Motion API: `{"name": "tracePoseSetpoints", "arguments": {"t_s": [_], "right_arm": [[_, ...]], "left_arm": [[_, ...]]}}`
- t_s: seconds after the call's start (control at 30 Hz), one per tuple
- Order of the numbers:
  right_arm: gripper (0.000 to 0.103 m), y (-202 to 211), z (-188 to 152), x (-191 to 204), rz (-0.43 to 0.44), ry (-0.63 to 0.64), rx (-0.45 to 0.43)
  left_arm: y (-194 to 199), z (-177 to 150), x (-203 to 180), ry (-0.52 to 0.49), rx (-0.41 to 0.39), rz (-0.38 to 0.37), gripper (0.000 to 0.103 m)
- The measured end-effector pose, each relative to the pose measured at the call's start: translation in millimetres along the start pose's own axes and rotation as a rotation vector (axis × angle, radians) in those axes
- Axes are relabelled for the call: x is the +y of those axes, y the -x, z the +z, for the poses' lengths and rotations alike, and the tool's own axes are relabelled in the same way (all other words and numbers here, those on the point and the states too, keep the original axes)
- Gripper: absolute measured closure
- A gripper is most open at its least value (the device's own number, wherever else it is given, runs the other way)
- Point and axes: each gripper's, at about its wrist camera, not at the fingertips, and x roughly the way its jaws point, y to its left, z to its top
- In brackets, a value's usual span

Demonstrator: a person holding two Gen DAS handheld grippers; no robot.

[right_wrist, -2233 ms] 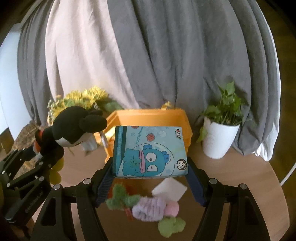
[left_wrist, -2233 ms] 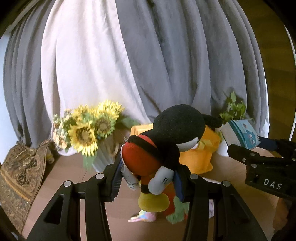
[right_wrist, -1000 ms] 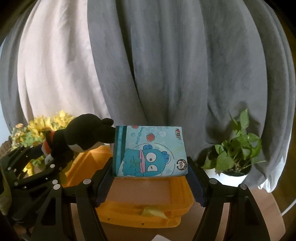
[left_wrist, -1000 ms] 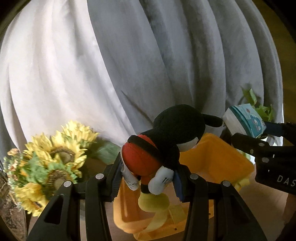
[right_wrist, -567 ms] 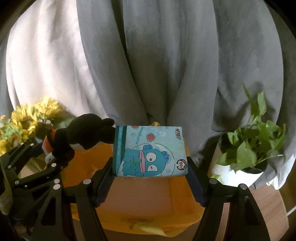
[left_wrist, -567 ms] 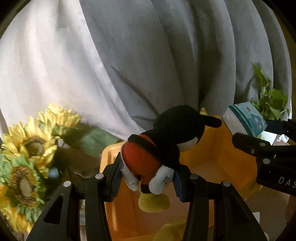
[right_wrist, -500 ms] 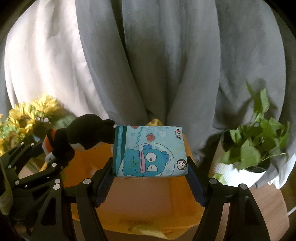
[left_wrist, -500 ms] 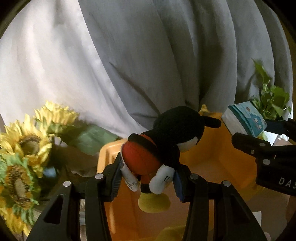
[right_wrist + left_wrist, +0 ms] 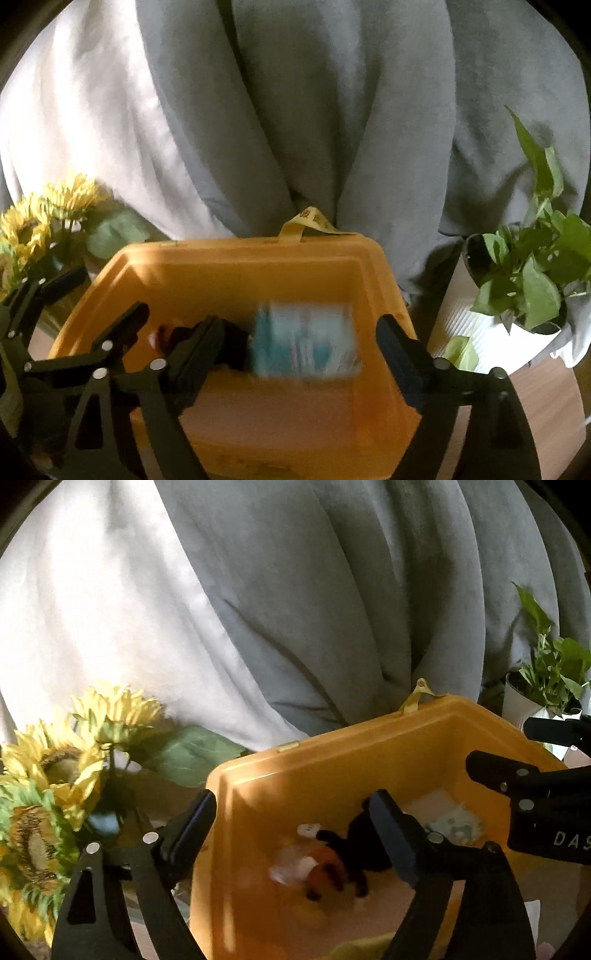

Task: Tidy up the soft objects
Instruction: 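Open both tools to drop the plush and book into the crate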

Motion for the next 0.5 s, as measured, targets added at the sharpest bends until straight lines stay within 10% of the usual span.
{"name": "tracePoseSetpoints", "arguments": {"t_s": [0.5], "right_arm": [[0.017,59,-4,-3,-0.032,-0.036,-0.051]], "left_arm": [[63,4,11,0.062,-0.041,0.044,0.014]]}}
